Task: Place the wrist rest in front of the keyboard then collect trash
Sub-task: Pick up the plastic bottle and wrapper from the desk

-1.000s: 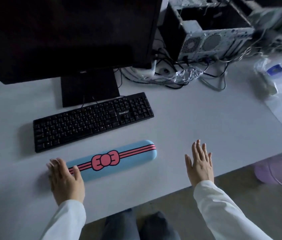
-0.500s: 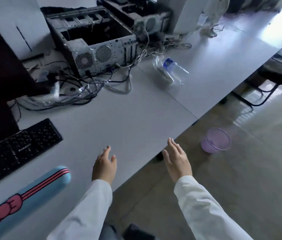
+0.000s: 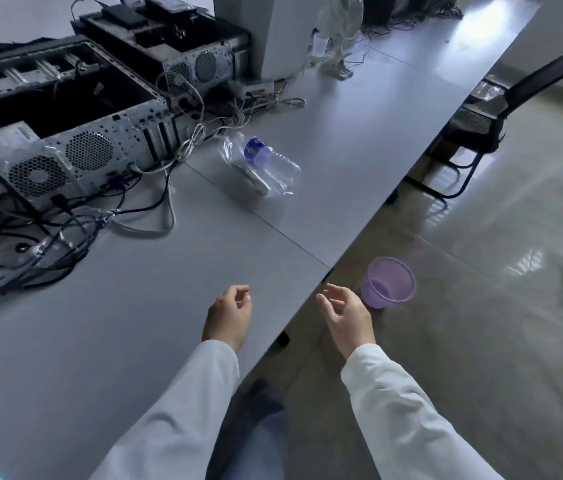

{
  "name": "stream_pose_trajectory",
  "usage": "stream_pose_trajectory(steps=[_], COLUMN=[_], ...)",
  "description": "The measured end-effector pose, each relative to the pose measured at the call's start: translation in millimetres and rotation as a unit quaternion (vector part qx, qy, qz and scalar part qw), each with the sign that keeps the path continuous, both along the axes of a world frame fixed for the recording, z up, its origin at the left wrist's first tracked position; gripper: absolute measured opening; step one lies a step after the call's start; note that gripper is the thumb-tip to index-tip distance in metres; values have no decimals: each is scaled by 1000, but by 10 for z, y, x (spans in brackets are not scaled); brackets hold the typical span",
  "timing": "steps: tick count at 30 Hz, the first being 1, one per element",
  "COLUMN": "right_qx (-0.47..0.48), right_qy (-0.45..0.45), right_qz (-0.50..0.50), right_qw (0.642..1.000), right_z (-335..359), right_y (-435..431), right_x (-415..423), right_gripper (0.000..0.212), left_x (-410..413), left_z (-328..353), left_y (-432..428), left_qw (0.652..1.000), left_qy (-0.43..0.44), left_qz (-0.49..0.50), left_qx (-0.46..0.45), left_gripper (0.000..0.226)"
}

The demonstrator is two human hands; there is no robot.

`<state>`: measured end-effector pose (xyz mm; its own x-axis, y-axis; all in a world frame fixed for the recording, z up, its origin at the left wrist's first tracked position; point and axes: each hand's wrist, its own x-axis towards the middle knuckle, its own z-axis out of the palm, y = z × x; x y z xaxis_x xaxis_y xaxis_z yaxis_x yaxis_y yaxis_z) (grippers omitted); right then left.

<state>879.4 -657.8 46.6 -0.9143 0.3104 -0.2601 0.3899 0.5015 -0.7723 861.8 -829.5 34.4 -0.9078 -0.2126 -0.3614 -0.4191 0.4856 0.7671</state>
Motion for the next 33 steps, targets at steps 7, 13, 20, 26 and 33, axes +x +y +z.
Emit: stream_pose_trajectory(steps=[7, 13, 20, 26, 33], right_qx=[27, 40, 37, 45, 44], right_qy=[-28, -30, -71, -81, -109], right_qz=[21, 43, 85, 139, 226], right_qw=[999, 998, 993, 986, 967], right_z=[11, -25, -161, -175, -299], right_y=[303, 306, 287, 376, 476], right_x=[-1150, -2025, -2547, -3192, -3942], right_gripper=[45, 59, 80, 85, 88], left_x=[-1070, -1748, -2225, -2632, -3282], left_z=[-32, -78, -177, -239, -440], left_y=[137, 49, 159, 365, 679], left_qw=[997, 989, 976, 966, 941], left_qy=[-14, -32, -71, -89, -75], left_qz=[63, 135, 173, 205, 307], left_qx=[29, 50, 107, 129, 121], left_gripper=[32, 33, 40, 54, 69])
